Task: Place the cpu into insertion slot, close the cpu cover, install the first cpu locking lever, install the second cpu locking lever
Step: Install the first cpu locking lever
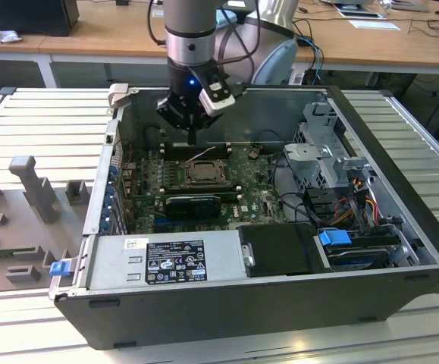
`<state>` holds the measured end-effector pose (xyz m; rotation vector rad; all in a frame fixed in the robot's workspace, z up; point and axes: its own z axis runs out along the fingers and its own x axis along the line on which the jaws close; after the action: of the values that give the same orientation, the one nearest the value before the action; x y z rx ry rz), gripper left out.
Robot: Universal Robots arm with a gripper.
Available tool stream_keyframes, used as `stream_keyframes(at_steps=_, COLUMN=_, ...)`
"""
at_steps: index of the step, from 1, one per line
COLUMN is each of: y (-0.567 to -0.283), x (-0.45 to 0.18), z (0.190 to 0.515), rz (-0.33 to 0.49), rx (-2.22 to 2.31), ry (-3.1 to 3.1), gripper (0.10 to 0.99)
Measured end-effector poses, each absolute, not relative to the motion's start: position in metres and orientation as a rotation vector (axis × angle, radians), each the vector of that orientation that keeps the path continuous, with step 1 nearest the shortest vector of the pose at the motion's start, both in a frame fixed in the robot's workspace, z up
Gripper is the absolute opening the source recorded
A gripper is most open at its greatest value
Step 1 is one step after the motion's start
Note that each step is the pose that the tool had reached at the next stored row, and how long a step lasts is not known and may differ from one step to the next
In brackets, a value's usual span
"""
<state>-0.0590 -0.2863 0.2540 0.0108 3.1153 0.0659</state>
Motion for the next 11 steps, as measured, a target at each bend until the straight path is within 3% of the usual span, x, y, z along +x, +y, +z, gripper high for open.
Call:
stream_keyframes(at_steps=3, y=-0.287, x=-0.056, z=0.254, rz=0.127, rx=-0.001, ry=3.114, gripper=0.106)
stream_keyframes(at_steps=11, y=-0.287, x=-0.05, z=0.235, rz=0.13, rx=-0.019, ry=3.114, gripper=0.106)
